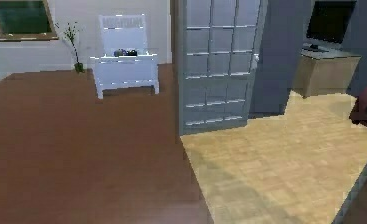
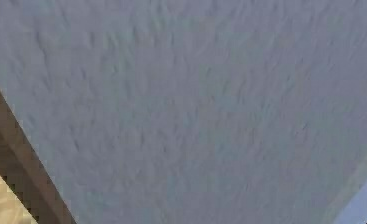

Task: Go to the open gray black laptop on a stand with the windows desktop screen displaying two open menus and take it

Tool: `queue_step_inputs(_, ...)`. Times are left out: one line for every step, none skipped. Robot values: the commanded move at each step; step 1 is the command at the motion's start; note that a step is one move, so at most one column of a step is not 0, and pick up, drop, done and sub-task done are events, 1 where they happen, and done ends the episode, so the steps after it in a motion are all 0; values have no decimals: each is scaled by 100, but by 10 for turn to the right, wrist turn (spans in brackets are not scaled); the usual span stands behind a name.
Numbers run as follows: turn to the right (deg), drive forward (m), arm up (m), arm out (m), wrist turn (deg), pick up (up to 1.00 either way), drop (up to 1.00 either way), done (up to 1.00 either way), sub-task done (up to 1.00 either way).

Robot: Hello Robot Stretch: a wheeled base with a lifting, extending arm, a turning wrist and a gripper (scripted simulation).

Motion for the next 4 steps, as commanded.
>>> queue_step_inputs(-210, 0, 0, 0, 0, 0, 0, 0, 0)
queue_step_inputs(0, 5, 0, 0, 0, 0, 0, 0, 0)
queue_step_inputs(-450, 0, 0, 0, 0, 0, 0, 0, 0)
queue_step_inputs(-90, 0, 0, 0, 0, 0, 0, 0, 0)
